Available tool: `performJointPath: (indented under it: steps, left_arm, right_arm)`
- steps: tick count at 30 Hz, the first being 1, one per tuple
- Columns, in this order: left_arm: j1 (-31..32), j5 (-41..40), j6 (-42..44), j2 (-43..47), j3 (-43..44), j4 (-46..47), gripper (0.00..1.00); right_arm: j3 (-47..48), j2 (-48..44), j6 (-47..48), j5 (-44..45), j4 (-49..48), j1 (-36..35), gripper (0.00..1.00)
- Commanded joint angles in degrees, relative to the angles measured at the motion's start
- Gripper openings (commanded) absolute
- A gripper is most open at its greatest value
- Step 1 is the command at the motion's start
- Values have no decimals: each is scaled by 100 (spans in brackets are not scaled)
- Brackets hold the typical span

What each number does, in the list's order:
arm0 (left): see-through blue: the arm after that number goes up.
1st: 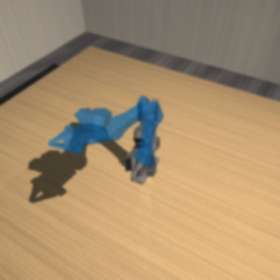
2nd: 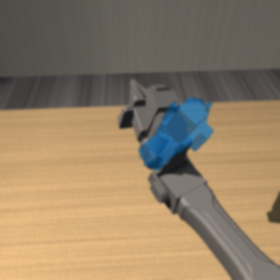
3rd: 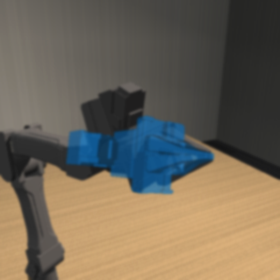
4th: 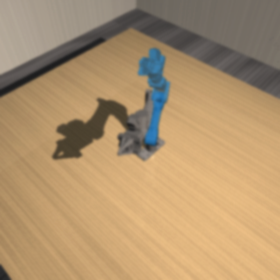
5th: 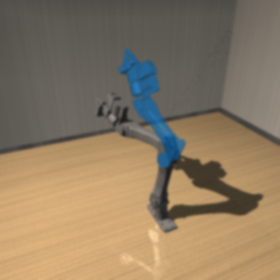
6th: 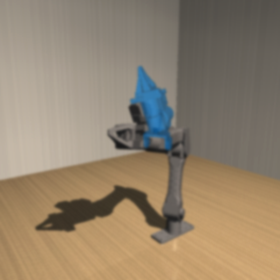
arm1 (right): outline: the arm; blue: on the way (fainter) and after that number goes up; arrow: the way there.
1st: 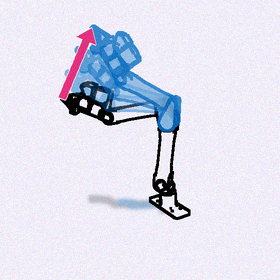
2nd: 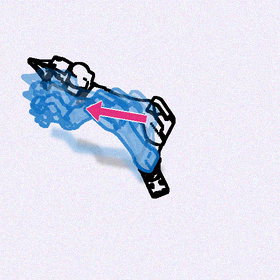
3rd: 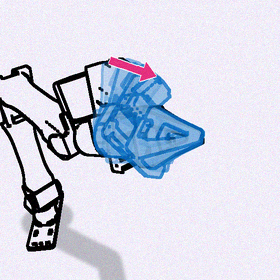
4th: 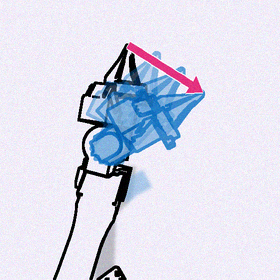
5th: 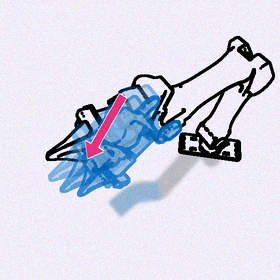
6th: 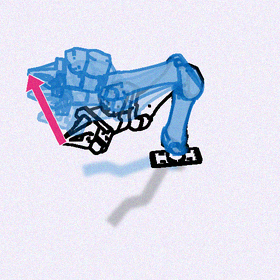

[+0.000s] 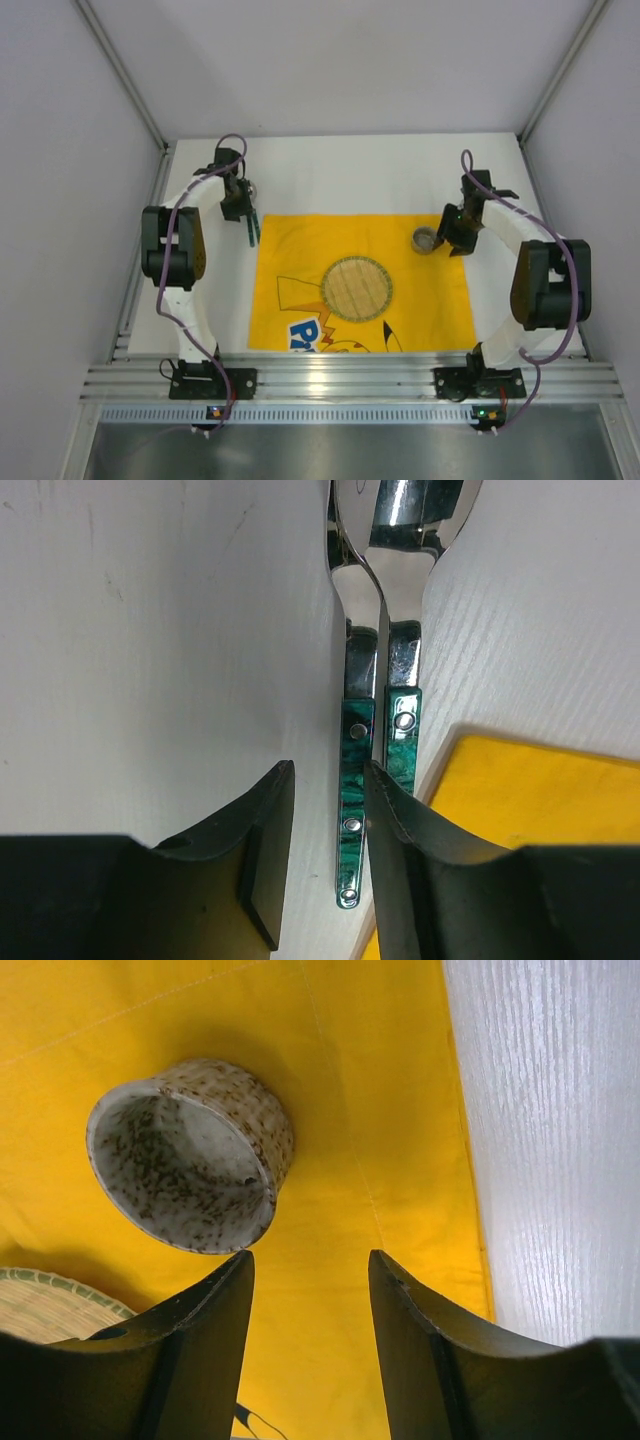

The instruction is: Set the dinner table for one person

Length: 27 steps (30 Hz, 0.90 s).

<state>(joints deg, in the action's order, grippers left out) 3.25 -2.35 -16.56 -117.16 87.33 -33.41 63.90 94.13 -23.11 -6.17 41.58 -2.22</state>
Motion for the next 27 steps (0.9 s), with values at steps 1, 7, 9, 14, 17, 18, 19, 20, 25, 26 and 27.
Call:
performJointPath:
  steps: [1, 7, 9, 14, 17, 18, 19, 20, 25, 26, 27]
  left_arm:
    - [-8, 129, 3, 387, -111, 212, 40]
    - [-8, 173, 30, 290, -111, 202, 39]
    - [-8, 156, 56, 273, -190, 247, 40]
    - [-17, -231, 144, -298, 100, -201, 38]
    - [-26, -275, 135, -447, 91, -201, 36]
    - [-26, -292, 161, -500, 109, -201, 34]
    - [-26, -310, 179, -535, 135, -210, 33]
    - [-34, -327, 188, -562, 144, -253, 31]
    - [-52, -468, 214, -738, 302, -377, 0]
    - [-61, -564, 188, -729, 328, -412, 0]
    - [-87, -661, 188, -677, 346, -429, 0]
  right_arm:
    - [298, 123, 17, -15, -71, -24, 50]
    - [378, 308, 17, -51, -115, -33, 50]
    - [404, 343, 9, -59, -133, -24, 49]
    - [474, 475, -18, -68, -150, -33, 50]
    - [571, 545, -26, -94, -150, -24, 49]
    - [615, 554, -18, -94, -142, -24, 49]
    - [632, 572, -26, -103, -142, -33, 49]
    - [659, 589, -18, -103, -133, -24, 49]
    - [782, 651, -9, -68, -80, -33, 49]
    - [799, 651, 8, -59, -54, -33, 50]
    - [843, 642, 9, -51, -19, -33, 50]
